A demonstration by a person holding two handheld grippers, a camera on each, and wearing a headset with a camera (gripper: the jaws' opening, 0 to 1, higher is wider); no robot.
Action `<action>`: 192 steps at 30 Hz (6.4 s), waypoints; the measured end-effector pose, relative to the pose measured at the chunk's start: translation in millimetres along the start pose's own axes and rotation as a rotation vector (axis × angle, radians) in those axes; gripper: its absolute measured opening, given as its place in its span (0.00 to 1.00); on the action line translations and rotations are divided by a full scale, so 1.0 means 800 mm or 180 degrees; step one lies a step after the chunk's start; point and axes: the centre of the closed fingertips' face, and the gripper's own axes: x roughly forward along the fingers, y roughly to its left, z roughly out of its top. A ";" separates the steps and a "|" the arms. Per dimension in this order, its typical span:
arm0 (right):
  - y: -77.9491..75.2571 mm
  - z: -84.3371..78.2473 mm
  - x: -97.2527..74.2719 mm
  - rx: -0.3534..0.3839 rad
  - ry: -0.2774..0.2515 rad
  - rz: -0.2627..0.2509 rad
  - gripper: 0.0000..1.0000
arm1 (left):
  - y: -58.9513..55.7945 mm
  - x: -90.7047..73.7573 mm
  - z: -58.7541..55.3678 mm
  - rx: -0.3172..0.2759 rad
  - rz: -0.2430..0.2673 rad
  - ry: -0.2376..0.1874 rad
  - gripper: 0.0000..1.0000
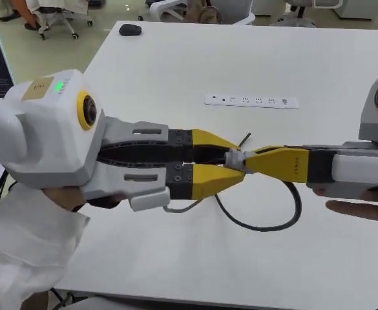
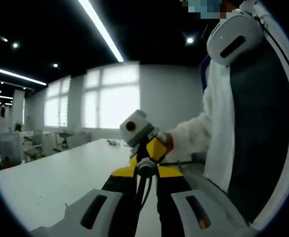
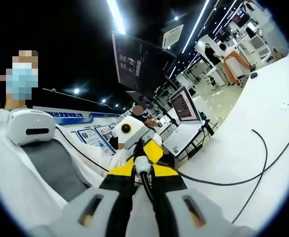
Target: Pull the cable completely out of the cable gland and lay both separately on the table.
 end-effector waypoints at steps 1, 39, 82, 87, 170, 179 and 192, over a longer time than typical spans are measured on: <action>-0.002 0.001 -0.001 0.0024 -0.0021 0.0003 0.11 | 0.000 0.000 0.000 0.0013 0.0006 -0.0004 0.15; 0.019 -0.015 0.011 -0.1596 0.0416 -0.0232 0.08 | -0.003 -0.008 -0.008 -0.1390 -0.0073 -0.0263 0.14; 0.020 0.000 0.002 -0.0265 -0.0029 -0.0004 0.10 | -0.002 -0.002 0.013 0.0111 0.0071 -0.0219 0.16; 0.024 0.001 0.006 -0.0603 0.0028 -0.0120 0.09 | 0.003 -0.005 0.013 -0.0212 0.0059 -0.0231 0.16; -0.097 -0.084 -0.065 -0.2551 0.1593 -0.1122 0.03 | 0.018 -0.016 -0.045 -0.0862 0.0447 -0.0220 0.17; -0.077 -0.057 -0.057 -0.2372 0.1107 -0.1063 0.09 | 0.018 -0.008 -0.052 -0.0791 0.0464 -0.0104 0.17; -0.030 -0.019 -0.024 -0.2353 0.0574 -0.0662 0.08 | 0.010 0.020 -0.058 -0.0761 0.0308 -0.0037 0.17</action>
